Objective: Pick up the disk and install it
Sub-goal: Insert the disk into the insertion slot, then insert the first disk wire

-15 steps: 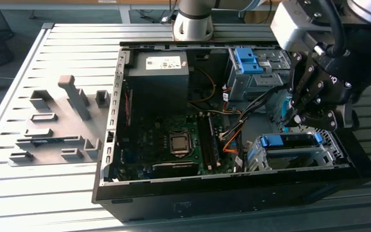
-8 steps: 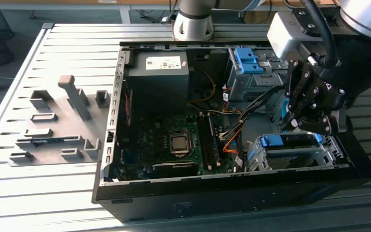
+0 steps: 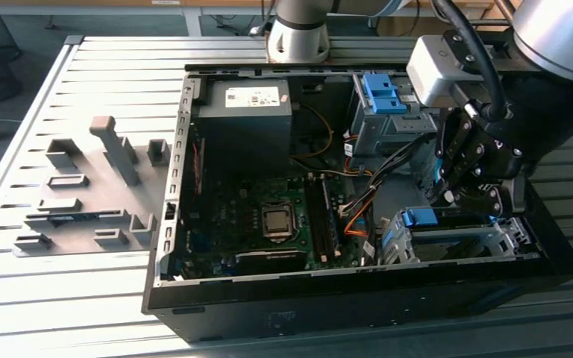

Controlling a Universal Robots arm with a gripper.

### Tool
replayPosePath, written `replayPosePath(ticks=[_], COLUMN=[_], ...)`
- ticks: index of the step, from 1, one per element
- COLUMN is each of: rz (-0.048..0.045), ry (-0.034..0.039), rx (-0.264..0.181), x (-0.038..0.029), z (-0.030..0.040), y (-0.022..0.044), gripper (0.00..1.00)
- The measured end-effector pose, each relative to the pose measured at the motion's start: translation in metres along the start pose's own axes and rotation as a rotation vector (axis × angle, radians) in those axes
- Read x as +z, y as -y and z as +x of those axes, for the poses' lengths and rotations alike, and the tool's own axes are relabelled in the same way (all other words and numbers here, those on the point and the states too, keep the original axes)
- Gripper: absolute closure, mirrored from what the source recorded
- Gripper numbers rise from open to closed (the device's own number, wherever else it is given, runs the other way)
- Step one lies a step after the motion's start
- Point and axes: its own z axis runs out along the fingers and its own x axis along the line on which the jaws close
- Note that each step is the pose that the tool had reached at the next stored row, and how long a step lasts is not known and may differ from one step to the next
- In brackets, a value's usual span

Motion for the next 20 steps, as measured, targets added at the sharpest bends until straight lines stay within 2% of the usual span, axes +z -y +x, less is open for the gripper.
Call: replayPosePath(ticks=[14,16,20], rz=[0.0000,0.0000,-0.0001], ry=[0.0007,0.0007,0.0006], rx=[0.000,0.000,0.000], x=[0.0001,0.0003,0.0008], z=[0.0000,0.0000,-0.0006], y=[0.0004,0.0045,0.0184], gripper=[0.89,0.89,0.89])
